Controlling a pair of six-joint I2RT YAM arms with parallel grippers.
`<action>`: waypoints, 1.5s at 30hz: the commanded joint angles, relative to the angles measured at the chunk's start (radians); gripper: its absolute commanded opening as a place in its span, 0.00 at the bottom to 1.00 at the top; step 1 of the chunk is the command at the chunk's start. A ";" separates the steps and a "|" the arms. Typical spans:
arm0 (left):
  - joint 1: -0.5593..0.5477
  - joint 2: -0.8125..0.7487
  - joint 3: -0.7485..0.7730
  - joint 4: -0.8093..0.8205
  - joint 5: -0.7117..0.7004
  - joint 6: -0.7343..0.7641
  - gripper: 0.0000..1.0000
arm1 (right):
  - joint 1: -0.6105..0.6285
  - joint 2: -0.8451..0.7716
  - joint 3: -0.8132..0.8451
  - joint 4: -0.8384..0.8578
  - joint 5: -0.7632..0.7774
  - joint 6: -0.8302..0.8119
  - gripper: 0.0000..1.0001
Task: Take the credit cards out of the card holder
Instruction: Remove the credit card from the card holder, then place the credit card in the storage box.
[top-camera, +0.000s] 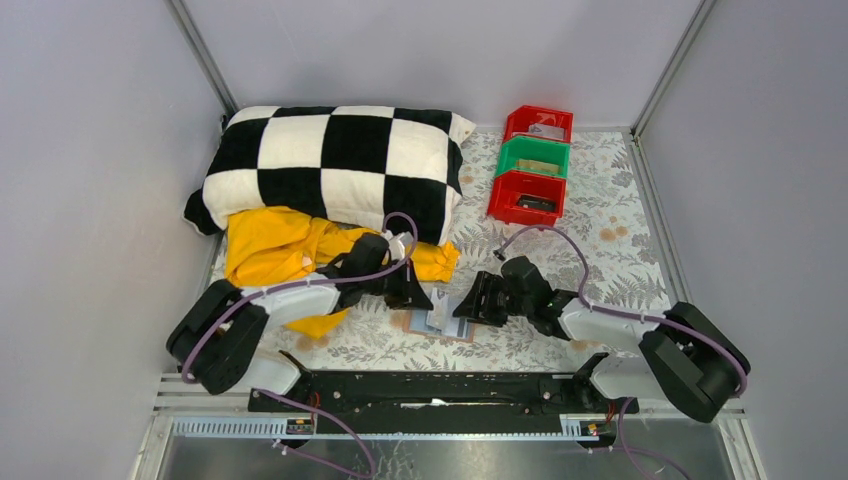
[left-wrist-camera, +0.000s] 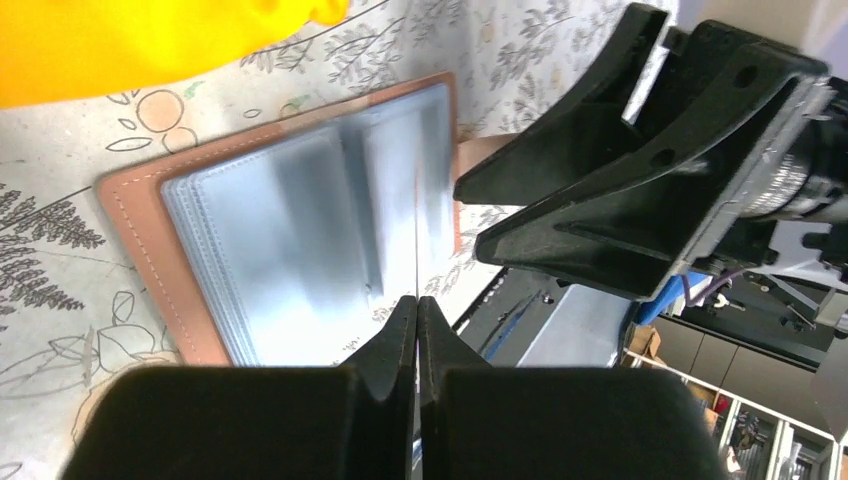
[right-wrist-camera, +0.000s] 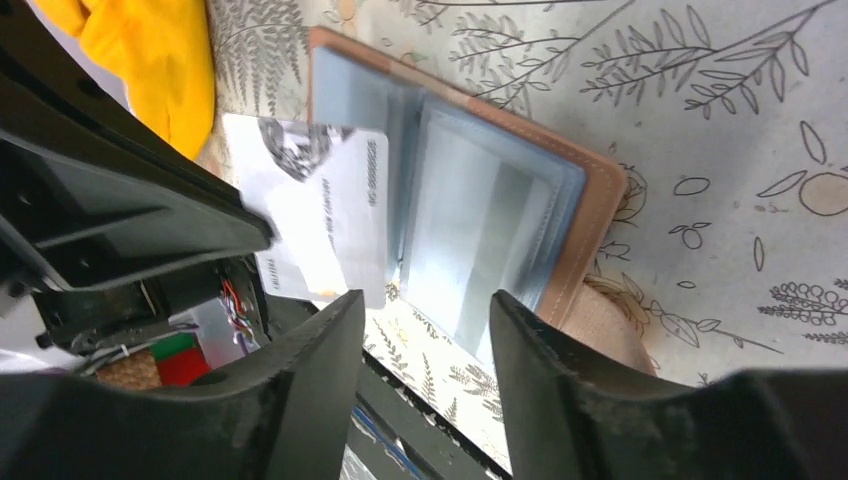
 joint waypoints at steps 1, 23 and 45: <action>0.019 -0.119 0.067 -0.094 0.072 0.088 0.00 | -0.024 -0.081 0.027 -0.007 -0.060 -0.065 0.61; 0.062 -0.227 0.095 -0.032 0.249 0.025 0.00 | -0.061 -0.064 -0.053 0.565 -0.363 0.194 0.29; 0.185 -0.263 0.535 -0.695 -0.249 0.352 0.50 | -0.273 -0.099 0.490 -0.176 0.222 0.028 0.00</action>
